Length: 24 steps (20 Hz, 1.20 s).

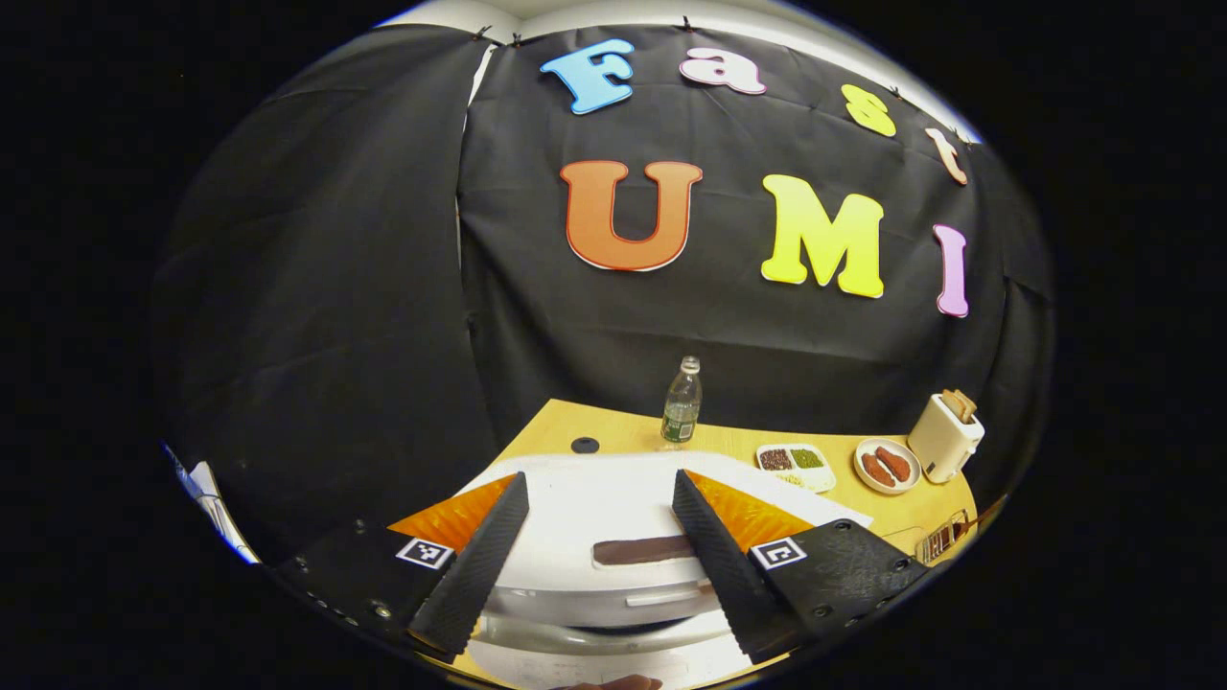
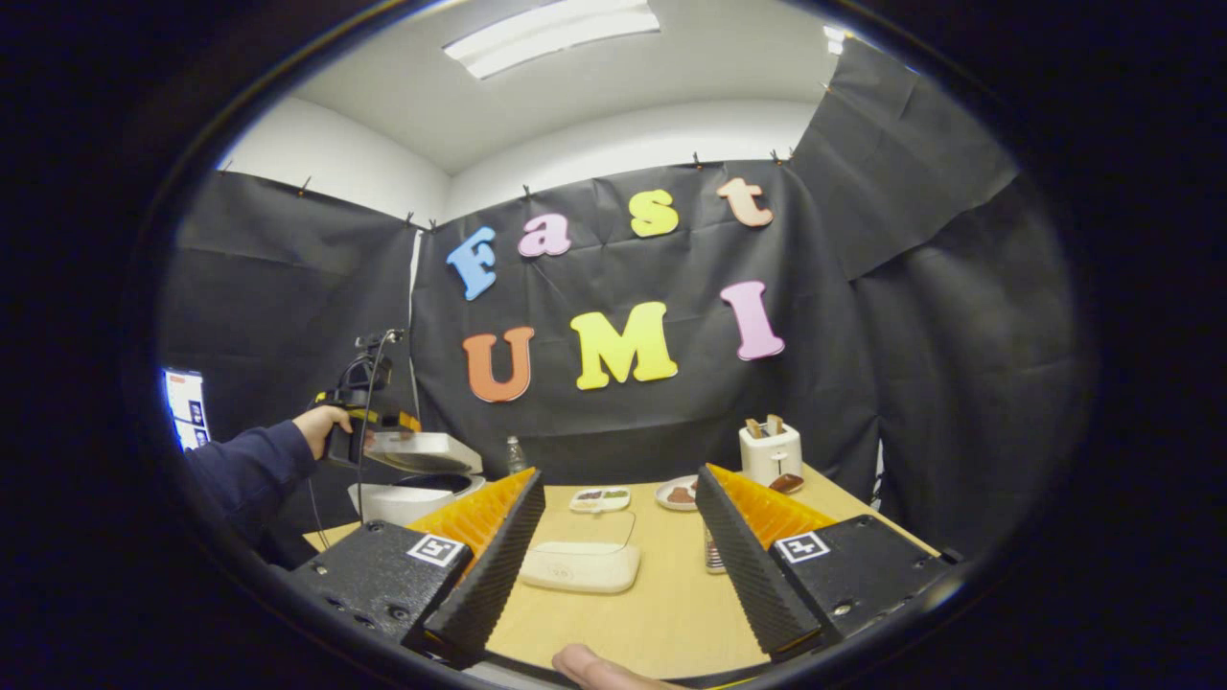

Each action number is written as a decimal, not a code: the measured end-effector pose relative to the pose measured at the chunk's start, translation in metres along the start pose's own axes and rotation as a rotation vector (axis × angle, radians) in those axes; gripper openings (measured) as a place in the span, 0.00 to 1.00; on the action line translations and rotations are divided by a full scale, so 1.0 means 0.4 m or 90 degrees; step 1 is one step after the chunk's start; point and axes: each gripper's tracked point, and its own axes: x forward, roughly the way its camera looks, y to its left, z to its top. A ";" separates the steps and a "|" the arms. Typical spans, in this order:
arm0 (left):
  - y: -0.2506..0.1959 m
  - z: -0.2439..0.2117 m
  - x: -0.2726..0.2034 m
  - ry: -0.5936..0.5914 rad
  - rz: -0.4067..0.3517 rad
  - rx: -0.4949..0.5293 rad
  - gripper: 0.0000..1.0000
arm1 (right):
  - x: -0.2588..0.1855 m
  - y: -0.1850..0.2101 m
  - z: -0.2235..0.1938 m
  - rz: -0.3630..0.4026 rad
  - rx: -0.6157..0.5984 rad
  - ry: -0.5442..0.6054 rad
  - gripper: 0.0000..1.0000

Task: Close the left gripper, press the button to open the rice cooker; take a wooden spoon from the chopstick holder with the right hand, scoop a spoonful of rice and pour it into the rice cooker, then put the wooden spoon back into the chopstick holder.

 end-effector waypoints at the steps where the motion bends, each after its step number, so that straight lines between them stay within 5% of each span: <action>1: -0.001 -0.022 -0.004 0.003 0.002 0.000 0.97 | -0.007 0.005 -0.004 0.004 -0.002 0.004 1.00; 24: -0.058 -0.205 -0.098 0.051 -0.009 0.046 0.97 | -0.079 0.066 0.021 0.017 -0.062 -0.016 1.00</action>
